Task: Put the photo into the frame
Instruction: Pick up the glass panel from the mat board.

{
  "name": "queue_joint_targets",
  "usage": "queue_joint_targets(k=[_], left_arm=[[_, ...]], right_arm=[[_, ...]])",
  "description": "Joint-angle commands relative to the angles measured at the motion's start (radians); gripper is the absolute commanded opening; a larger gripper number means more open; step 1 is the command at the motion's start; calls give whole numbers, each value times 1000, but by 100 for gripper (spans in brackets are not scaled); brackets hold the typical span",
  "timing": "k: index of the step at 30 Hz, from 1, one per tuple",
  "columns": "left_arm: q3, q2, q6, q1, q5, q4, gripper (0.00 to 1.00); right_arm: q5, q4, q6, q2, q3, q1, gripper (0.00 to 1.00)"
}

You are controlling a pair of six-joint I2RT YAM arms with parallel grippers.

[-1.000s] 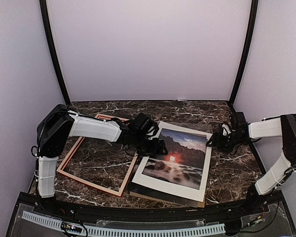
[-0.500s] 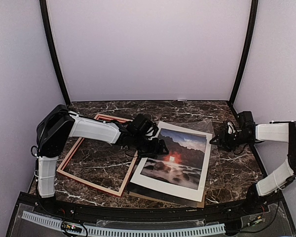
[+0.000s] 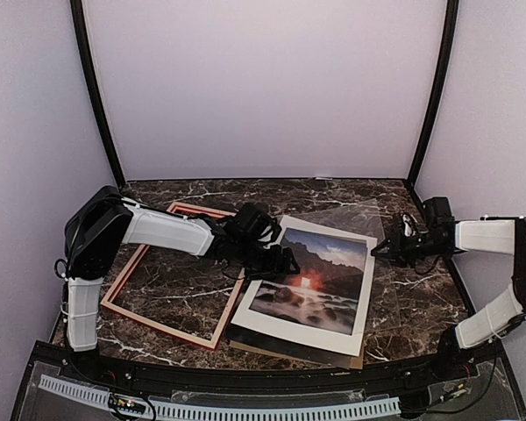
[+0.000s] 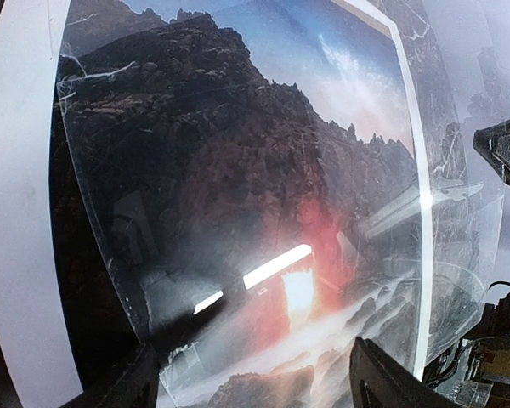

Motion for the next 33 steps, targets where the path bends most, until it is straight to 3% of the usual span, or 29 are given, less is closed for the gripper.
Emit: queue_joint_targets(k=[1,4,7,14,22,29,33], left_arm=[[-31,-4,9,2,-2,-46,80],[-25,-5,16,2,3,-45,80],[-15,-20,50,3,2,-47,82],[-3,-163,184,53,-12,-142,88],[-93,-427,328,312,-44,-349,90],[-109,-490,468,586,-194,-551,91],[-124,-475,518,738,-248,-574,91]], right_arm=[[-71,32,-11,15,-5,15,22],[-80,27,-19,28,9,22,16],[-84,9,-27,31,28,26,0],[-54,-57,10,-69,117,25,0],[-96,-136,64,-135,273,27,0],[-141,-146,101,-139,376,47,0],[-155,-129,112,-124,394,63,0]])
